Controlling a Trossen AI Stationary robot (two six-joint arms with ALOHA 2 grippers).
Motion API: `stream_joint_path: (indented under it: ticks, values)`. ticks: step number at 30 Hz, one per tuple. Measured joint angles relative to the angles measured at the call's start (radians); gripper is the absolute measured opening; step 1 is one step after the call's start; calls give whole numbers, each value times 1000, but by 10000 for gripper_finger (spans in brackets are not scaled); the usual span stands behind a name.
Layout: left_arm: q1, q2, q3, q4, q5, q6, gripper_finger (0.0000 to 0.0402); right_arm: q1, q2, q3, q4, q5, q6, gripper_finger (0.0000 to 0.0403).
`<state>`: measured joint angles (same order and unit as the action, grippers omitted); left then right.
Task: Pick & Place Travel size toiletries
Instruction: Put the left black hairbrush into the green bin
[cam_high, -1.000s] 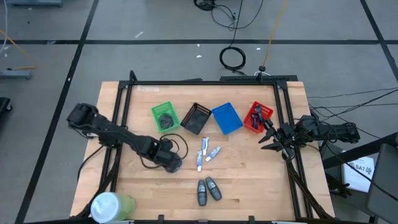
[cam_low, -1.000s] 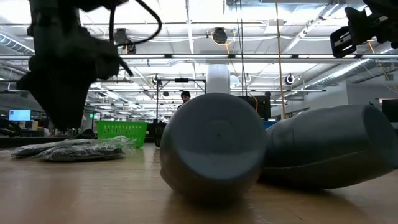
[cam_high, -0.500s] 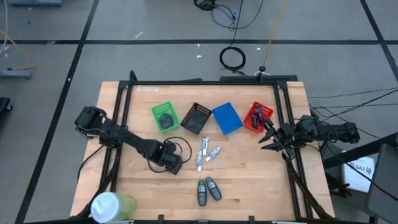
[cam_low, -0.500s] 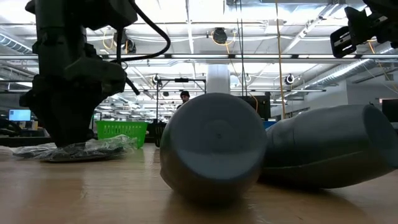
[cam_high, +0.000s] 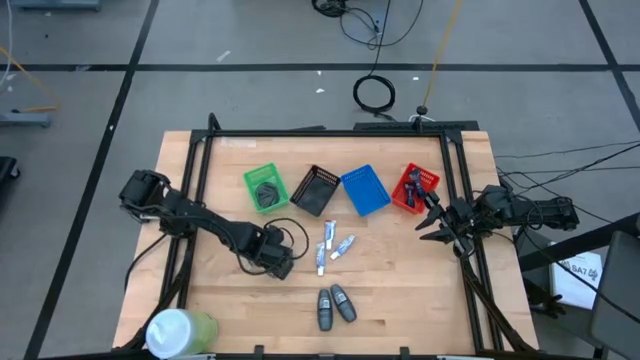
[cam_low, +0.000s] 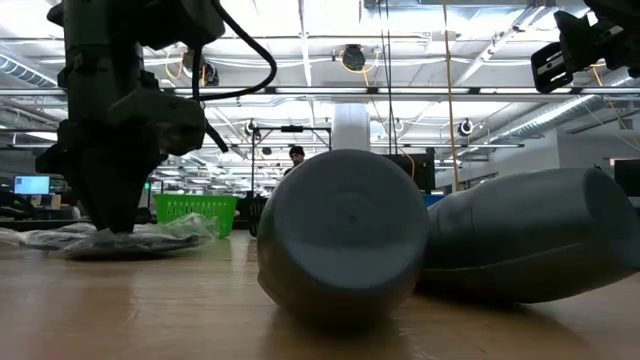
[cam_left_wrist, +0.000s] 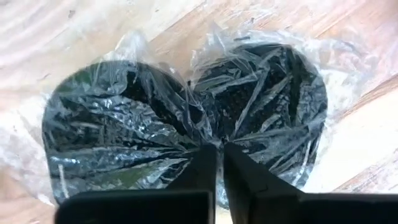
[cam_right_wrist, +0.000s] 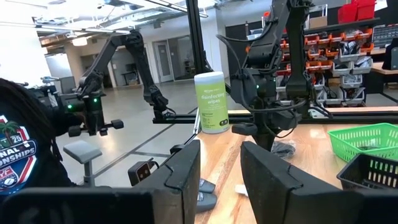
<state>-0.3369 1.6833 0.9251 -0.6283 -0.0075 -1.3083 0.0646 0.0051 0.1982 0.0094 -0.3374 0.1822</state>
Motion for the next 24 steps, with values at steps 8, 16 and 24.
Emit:
stream_joint_path:
  ticks: [8, 16, 24]
  values:
    - [1, -111, -3, -4, -51, 16, 4, 0, 0, 0, 0, 0, 0, 105]
    - [-9, -219, 0, -5, -127, 41, 1, 0, 0, 0, 0, 0, 0, 105]
    - [-26, -200, 0, -13, -93, 42, 4, 0, 0, 0, -1, 0, 0, 105]
